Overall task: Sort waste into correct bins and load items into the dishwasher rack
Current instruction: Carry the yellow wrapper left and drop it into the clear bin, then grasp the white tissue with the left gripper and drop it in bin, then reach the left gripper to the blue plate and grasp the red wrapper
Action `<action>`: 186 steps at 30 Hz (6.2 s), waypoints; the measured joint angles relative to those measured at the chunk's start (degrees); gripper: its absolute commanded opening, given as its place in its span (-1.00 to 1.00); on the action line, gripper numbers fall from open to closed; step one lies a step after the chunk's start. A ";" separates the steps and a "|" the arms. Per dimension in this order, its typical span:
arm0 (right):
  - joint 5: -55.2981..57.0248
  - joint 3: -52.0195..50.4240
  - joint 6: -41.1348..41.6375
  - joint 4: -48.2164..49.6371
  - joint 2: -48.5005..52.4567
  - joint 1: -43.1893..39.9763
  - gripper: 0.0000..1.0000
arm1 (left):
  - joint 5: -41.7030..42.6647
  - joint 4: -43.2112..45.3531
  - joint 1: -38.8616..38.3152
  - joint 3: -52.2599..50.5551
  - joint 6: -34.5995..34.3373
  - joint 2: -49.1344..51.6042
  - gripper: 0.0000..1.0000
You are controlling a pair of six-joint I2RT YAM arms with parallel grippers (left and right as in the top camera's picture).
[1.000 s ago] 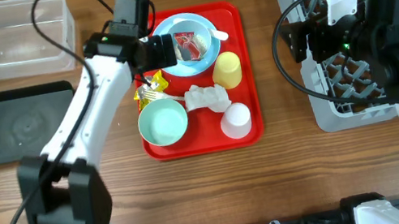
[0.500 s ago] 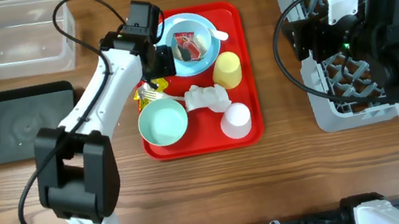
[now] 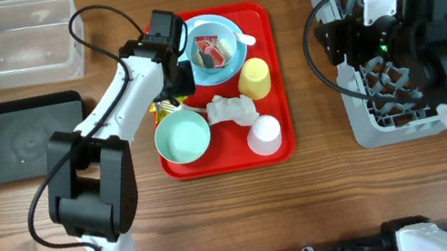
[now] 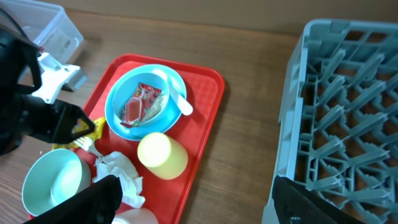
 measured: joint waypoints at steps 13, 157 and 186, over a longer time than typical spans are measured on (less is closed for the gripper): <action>0.02 0.00 0.81 -0.92 1.55 0.00 0.57 | -0.15 1.68 0.00 -0.02 0.11 0.00 -0.92; 0.20 0.00 3.17 -3.43 1.57 0.00 0.60 | -2.78 35.39 30.53 5.07 10.95 -2.84 0.40; 0.20 0.00 3.19 -3.41 1.57 0.00 0.61 | 16.44 18.29 2.14 5.18 8.04 -2.56 0.98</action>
